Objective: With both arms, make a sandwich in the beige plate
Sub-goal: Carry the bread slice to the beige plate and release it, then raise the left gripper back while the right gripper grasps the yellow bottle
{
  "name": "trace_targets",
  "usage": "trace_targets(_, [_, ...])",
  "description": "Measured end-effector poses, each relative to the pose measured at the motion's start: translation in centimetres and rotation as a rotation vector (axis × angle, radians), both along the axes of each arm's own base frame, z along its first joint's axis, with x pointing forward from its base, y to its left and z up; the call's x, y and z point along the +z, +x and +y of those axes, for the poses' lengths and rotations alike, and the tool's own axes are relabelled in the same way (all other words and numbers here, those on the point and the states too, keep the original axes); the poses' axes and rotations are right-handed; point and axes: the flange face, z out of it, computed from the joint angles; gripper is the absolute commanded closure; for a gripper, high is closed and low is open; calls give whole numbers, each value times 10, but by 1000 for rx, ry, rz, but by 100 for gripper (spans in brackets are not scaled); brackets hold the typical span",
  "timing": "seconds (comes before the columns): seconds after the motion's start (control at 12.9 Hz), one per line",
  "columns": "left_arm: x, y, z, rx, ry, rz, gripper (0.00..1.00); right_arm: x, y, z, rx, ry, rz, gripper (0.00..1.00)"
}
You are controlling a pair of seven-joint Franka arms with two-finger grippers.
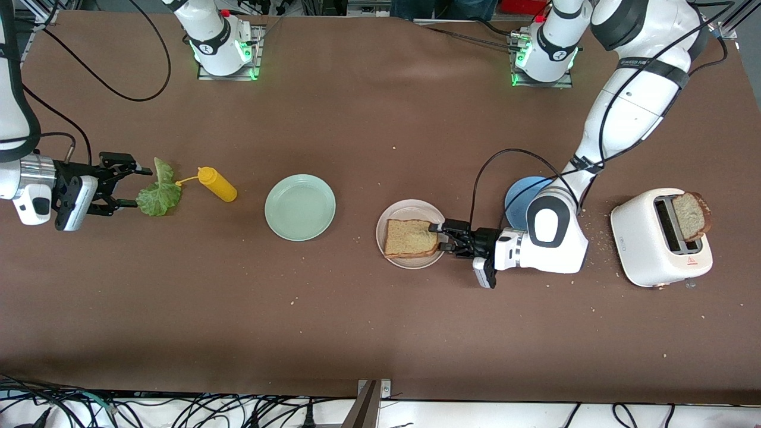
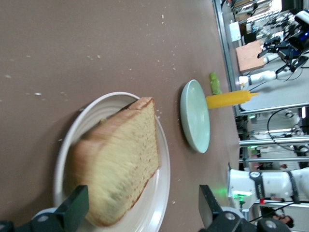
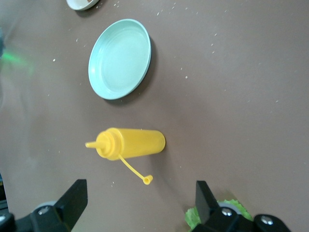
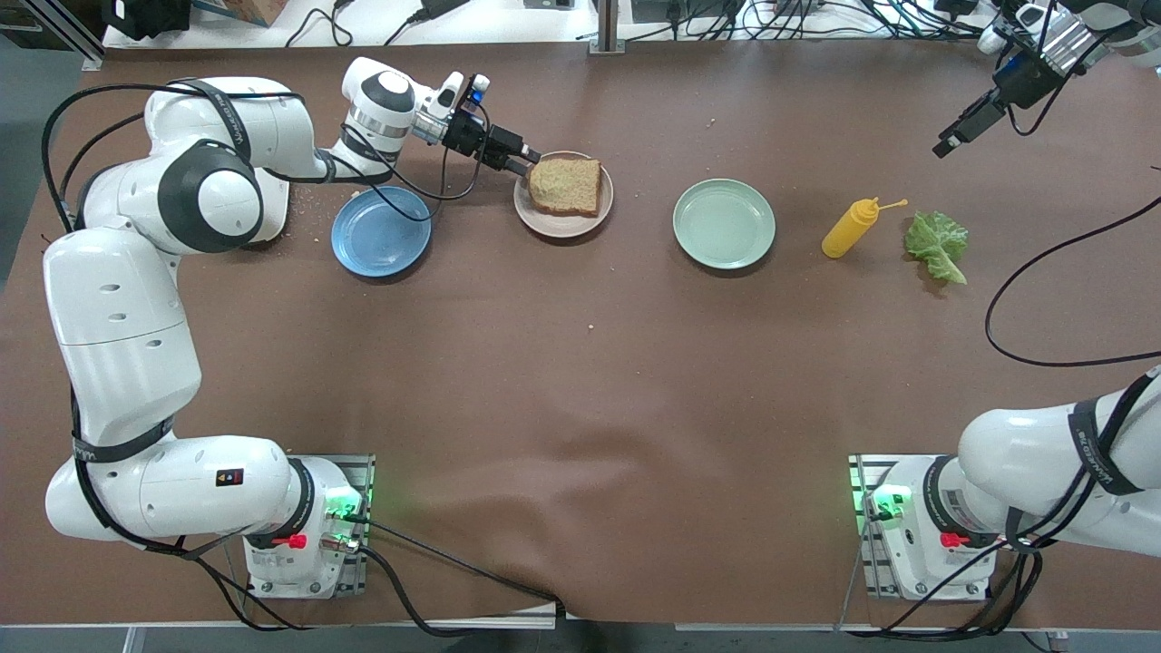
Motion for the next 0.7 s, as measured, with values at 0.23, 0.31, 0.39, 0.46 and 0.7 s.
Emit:
trace_targets(0.23, [14,6,13,-49,72,-59,0,-57,-19,-25,52,173,-37,1])
trace_targets(0.31, [23,8,15,-66,103,-76,0,-77,-26,-29,77,229,-55,1])
trace_targets(0.39, [35,11,17,-78,148,-85,0,-97,-32,-31,103,281,-71,1])
trace_targets(0.46, [52,14,19,-88,207,-89,0,-116,-37,-30,123,321,-79,1])
trace_targets(0.7, [134,17,19,-89,410,-72,0,-152,-45,-29,183,394,-105,1])
